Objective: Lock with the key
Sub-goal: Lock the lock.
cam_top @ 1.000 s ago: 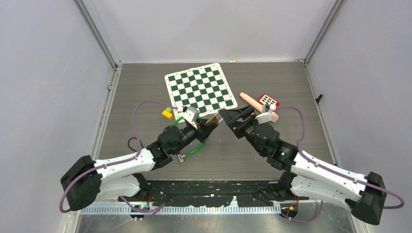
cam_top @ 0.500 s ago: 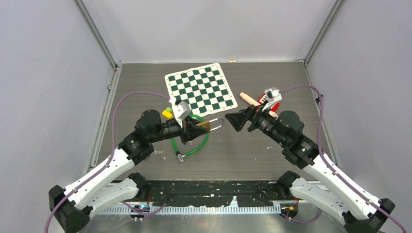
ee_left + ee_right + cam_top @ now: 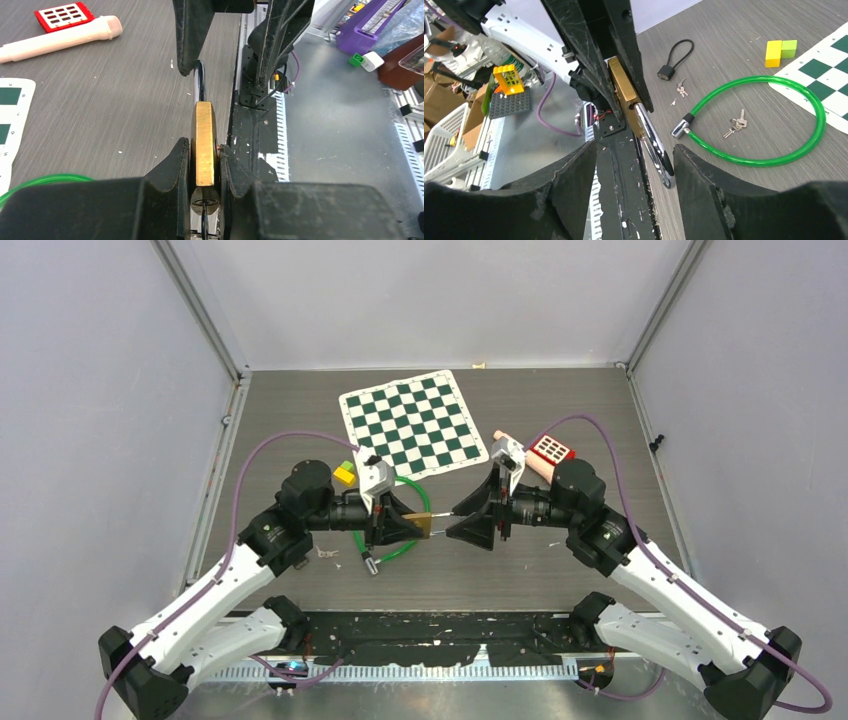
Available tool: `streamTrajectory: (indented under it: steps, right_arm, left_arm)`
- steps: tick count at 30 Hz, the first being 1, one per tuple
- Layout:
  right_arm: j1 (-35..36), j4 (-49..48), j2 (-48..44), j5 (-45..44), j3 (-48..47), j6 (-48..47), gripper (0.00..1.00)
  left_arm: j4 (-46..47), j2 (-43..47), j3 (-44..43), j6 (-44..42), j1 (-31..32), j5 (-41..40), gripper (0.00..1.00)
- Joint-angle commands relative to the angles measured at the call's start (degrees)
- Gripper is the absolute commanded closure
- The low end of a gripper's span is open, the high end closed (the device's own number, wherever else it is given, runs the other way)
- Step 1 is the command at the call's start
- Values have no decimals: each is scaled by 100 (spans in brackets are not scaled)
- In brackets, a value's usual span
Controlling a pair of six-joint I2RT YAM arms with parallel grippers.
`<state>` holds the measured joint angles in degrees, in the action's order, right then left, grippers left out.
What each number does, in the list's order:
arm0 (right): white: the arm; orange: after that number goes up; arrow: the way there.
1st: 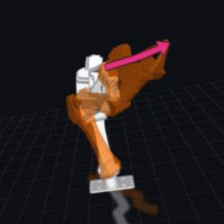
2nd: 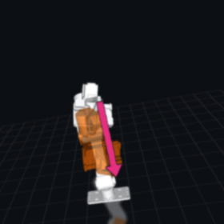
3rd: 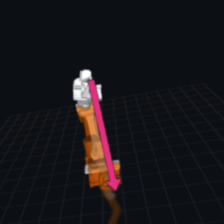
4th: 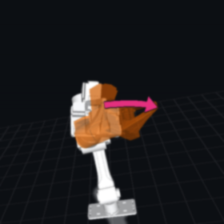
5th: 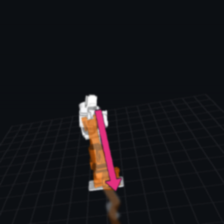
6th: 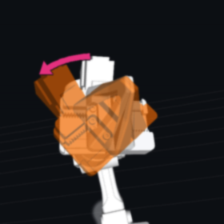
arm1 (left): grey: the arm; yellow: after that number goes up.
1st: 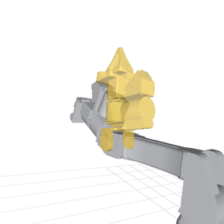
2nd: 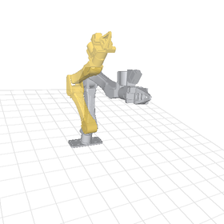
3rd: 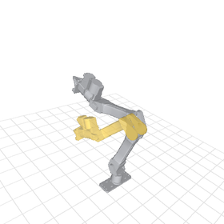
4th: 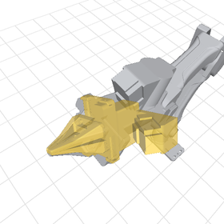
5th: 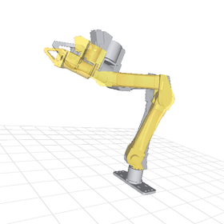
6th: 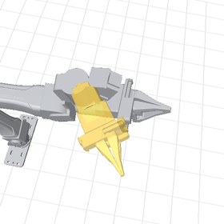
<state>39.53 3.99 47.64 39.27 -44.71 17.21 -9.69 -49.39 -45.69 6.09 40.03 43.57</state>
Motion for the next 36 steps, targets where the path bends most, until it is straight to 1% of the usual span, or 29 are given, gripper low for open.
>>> streamTrajectory:
  steps: [1, 3, 5, 6, 8, 9, 11, 13, 16, 18, 21, 22, 25, 26, 29, 33, 36]
  right_arm:
    - [28, -339, 71, 413, 19, -145, 39]
    - [76, -242, 202, 318, -28, -174, 49]
    - [144, -207, 334, 279, -58, -224, 64]
    - [174, -202, 352, 272, -74, -261, 67]
    - [263, -213, 393, 233, -83, -307, 76]
    - [329, -227, 399, 216, -82, -329, 85]
    - [410, -246, 349, 86, -78, -378, 94]
    - [466, -329, 235, -82, -70, -380, 95]
    - [489, -732, -23, -461, 57, -183, 95]
    - [501, -1065, -351, -840, 194, -67, 95]
    - [504, -1616, -681, -1090, 454, 96, 95]
    - [508, -1711, -810, -1110, 498, 119, 95]
    - [502, -1960, -923, -999, 581, 165, 95]
    - [510, -1969, -925, -909, 570, 162, 95]
    - [556, -1972, -912, -749, 530, 117, 95]
    - [748, -1902, -908, -776, 464, -11, 95]
    - [898, -1785, -820, -892, 356, -126, 95]
  left_arm:
    - [743, 48, -344, 182, -66, 664, 100]
    - [763, 61, -344, 191, -74, 767, 100]
    - [778, 65, -339, 210, -98, 838, 100]
    - [799, 61, -336, 243, -111, 858, 100]
    - [887, 72, -318, 345, -135, 908, 100]
    - [927, 72, -306, 402, -147, 914, 100]
    - [1059, 79, -280, 522, -157, 913, 100]
    - [1183, 64, -247, 669, -160, 888, 100]
    - [1288, 50, -201, 893, -162, 775, 99]
    - [1412, 59, -146, 1058, -158, 684, 89]
    - [1749, 73, -41, 1416, -170, 593, 79]
    - [1922, 67, -1, 1598, -170, 572, 79]
    - [2251, 28, 61, 1892, -171, 638, 96]
    - [2282, 5, 55, 1941, -171, 649, 100]
    - [2330, -33, 47, 2007, -170, 601, 100]
    - [2392, -44, 28, 2128, -171, 520, 100]
    - [2569, -87, 38, 2201, -168, 618, 100]
